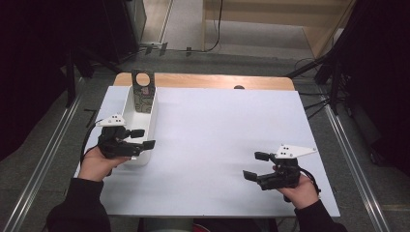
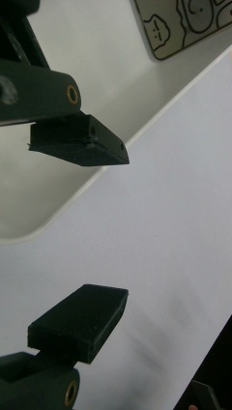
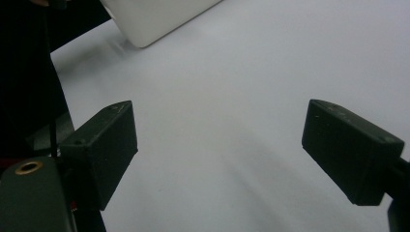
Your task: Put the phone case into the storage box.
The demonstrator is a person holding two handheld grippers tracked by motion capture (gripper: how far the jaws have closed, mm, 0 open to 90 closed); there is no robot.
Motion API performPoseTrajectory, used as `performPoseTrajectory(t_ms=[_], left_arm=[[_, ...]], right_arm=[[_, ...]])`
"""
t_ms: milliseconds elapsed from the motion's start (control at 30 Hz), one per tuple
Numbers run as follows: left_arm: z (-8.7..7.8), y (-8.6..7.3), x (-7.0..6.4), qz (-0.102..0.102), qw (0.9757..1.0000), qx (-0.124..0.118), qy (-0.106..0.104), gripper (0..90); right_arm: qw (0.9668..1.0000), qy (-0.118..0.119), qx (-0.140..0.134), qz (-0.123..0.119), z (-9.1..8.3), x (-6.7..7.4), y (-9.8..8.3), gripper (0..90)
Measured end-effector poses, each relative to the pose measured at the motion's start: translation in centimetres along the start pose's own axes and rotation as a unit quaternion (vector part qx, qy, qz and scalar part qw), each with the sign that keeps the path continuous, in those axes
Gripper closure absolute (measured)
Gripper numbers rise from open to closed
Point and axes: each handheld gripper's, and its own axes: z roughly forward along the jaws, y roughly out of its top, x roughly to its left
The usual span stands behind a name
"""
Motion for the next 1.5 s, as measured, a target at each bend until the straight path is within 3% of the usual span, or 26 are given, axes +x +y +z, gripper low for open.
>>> performPoseTrajectory(t_ms=[433,1500], left_arm=[[-0.4,-1.5,-0.5,0.007,0.9999,0.008,0.008,31.1],[-1.4,-3.5,-1.2,0.002,0.9998,-0.004,0.019,31.0]], right_arm=[[1.0000,0.000,0.001,-0.002,0.0,0.0,0.0,11.4],[1.0000,0.000,0.000,-0.002,-0.1,0.0,0.0,11.4]])
